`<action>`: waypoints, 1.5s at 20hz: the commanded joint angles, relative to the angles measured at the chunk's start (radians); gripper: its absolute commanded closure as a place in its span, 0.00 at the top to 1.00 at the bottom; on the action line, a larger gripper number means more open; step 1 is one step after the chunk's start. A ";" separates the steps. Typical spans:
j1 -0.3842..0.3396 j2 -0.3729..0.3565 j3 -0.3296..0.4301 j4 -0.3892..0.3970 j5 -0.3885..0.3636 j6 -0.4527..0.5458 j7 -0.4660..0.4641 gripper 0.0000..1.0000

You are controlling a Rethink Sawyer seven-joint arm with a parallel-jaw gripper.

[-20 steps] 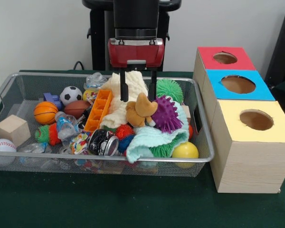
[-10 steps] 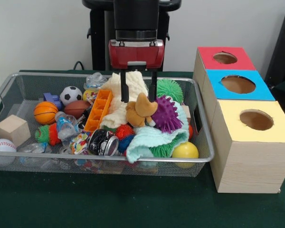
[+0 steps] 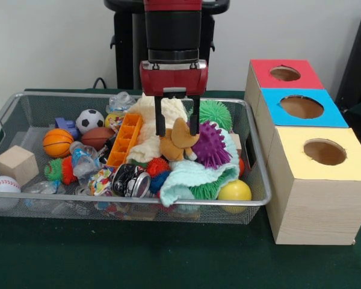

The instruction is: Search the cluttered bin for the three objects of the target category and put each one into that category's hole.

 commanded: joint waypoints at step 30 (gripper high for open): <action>0.090 -0.239 -0.055 0.078 0.045 0.266 0.186 0.00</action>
